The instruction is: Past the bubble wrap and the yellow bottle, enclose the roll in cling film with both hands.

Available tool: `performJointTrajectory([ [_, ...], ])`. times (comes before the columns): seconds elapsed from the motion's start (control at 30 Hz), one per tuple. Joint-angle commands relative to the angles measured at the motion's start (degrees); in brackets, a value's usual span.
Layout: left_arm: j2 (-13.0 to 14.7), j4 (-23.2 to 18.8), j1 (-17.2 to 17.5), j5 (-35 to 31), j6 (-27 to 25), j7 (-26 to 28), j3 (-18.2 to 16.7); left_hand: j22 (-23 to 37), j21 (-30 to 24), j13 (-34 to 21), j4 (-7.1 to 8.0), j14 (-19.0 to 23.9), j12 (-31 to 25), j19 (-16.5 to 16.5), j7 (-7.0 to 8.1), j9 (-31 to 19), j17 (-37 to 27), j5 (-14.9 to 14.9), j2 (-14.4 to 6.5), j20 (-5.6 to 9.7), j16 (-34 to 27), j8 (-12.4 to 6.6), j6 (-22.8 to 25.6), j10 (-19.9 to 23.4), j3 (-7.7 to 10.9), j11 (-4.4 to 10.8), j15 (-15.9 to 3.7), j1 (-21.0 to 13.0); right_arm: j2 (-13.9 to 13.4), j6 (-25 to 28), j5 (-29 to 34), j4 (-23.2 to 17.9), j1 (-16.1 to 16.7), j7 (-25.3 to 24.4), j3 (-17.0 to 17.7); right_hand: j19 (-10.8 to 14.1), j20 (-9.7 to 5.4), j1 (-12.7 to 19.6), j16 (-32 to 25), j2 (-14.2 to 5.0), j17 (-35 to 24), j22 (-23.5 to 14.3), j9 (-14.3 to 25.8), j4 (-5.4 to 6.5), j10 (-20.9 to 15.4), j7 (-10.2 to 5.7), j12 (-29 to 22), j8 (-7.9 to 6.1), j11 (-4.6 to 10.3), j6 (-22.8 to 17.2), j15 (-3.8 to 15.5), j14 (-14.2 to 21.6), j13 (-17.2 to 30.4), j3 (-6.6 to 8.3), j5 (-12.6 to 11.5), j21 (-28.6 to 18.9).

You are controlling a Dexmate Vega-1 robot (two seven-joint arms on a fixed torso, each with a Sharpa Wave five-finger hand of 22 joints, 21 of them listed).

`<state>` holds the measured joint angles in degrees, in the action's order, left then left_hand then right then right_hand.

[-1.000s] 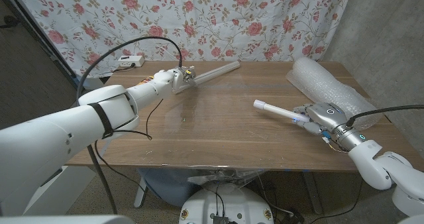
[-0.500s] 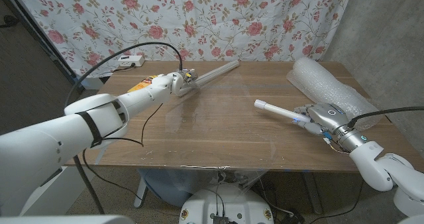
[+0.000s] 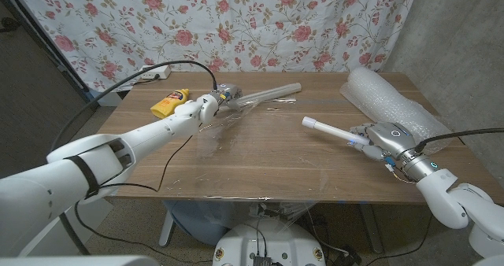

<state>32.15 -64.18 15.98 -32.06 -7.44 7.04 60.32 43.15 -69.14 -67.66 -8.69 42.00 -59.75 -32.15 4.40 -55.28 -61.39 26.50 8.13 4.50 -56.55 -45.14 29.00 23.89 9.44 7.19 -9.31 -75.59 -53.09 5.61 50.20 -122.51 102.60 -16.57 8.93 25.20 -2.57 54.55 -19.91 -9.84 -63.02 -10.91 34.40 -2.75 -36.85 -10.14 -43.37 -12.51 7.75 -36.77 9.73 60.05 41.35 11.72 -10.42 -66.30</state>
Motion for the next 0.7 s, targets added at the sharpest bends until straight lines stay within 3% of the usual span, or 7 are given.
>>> performJointTrajectory([
  [0.03,4.1,-8.6,7.2,5.8,5.7,7.1,-9.9,-2.4,1.7,-0.2,-0.30,-2.7,-0.4,1.8,-0.55,-0.2,-1.6,-0.7,-16.9,0.33,-1.1,-0.44,1.0,-0.3,1.21,-0.12,2.54,-16.1,1.0,-0.3,0.6,-0.7,0.9,-0.2,0.9,-0.1,-7.26,0.3,0.2,-0.46,-0.2,0.0,0.3,3.88,-4.2,-1.67,0.3,-0.11,3.59,-2.1,3.43,0.2,0.1,20.04,-0.3,-0.6],
  [0.13,4.6,-9.7,8.5,7.1,7.3,7.8,-11.7,-5.0,3.9,-0.3,-0.67,-5.0,-0.8,3.1,-0.40,-1.4,-2.1,-0.5,-16.3,1.52,0.6,-1.39,0.5,-0.4,2.89,-0.04,2.42,-16.4,1.3,-0.5,0.7,-0.8,1.0,-0.3,1.1,-0.2,-7.27,0.3,0.3,-0.46,-0.3,0.0,0.3,3.87,-4.2,-1.70,0.3,-0.12,3.63,-2.2,3.42,0.2,0.2,20.05,-0.3,-0.6],
  [0.3,4.7,-11.0,10.9,8.9,9.1,10.0,-14.6,-6.8,4.4,0.5,-0.35,-5.6,-0.8,3.3,0.40,-4.5,-3.4,-0.3,-16.1,2.67,1.4,-3.50,-0.6,0.1,3.97,0.48,2.09,-15.7,1.8,-0.9,0.7,-0.7,0.8,-0.5,1.3,-0.3,-7.32,0.2,0.4,-0.45,-0.3,0.1,0.3,3.85,-4.3,-1.72,0.5,-0.09,3.56,-2.3,3.42,0.3,0.1,20.10,-0.3,-0.8],
  [0.37,4.4,-10.9,11.4,12.6,10.4,7.7,-16.2,-7.6,4.8,-0.2,-0.57,-5.8,-1.5,3.4,0.93,-5.9,-4.0,0.4,-15.9,3.16,1.7,-4.47,-0.9,0.2,4.62,0.90,1.91,-15.8,1.9,-1.2,0.4,-0.4,0.7,-0.6,1.3,-0.4,-7.27,0.2,0.5,-0.46,-0.3,0.1,0.3,3.84,-4.3,-1.73,0.5,-0.06,3.63,-2.3,3.42,0.3,0.3,20.13,-0.3,-1.0],
  [0.4,4.5,-11.1,11.6,11.4,10.2,8.6,-16.1,-8.3,5.0,-0.7,-0.52,-5.4,-2.0,3.6,1.03,-7.2,-4.8,1.0,-15.8,3.50,1.5,-5.29,-1.5,0.0,5.02,0.99,2.50,-15.6,1.9,-1.3,0.6,-0.4,0.7,-0.7,1.2,-0.5,-7.30,0.2,0.5,-0.45,-0.3,0.1,0.3,3.83,-4.3,-1.72,0.5,-0.04,3.65,-2.3,3.42,0.4,0.4,20.15,-0.3,-1.0],
  [0.6,4.6,-12.0,13.0,12.9,10.6,8.4,-17.9,-9.1,4.8,-2.3,-0.21,-5.9,-3.6,3.8,0.92,-7.7,-6.9,3.1,-15.7,3.66,1.4,-6.23,-1.8,-1.3,6.03,1.22,3.12,-15.0,2.0,-1.5,0.6,-0.1,0.4,-0.7,1.1,-0.6,-7.29,0.1,0.7,-0.42,-0.4,0.2,0.3,3.74,-4.3,-1.73,0.7,0.03,3.56,-2.3,3.43,0.4,0.5,20.27,-0.3,-1.4],
  [0.7,4.7,-12.0,13.4,12.9,10.7,8.6,-18.3,-9.4,4.3,-2.6,-0.11,-6.8,-4.2,5.0,0.40,-7.9,-7.4,3.1,-16.3,2.84,1.8,-7.11,-1.2,-3.1,6.43,1.29,3.76,-14.7,2.1,-1.7,0.6,-0.1,0.5,-0.8,1.2,-0.7,-7.34,0.1,0.8,-0.41,-0.4,0.3,0.3,3.70,-4.4,-1.73,0.8,0.08,3.55,-2.3,3.43,0.4,0.6,20.31,-0.3,-1.6],
])
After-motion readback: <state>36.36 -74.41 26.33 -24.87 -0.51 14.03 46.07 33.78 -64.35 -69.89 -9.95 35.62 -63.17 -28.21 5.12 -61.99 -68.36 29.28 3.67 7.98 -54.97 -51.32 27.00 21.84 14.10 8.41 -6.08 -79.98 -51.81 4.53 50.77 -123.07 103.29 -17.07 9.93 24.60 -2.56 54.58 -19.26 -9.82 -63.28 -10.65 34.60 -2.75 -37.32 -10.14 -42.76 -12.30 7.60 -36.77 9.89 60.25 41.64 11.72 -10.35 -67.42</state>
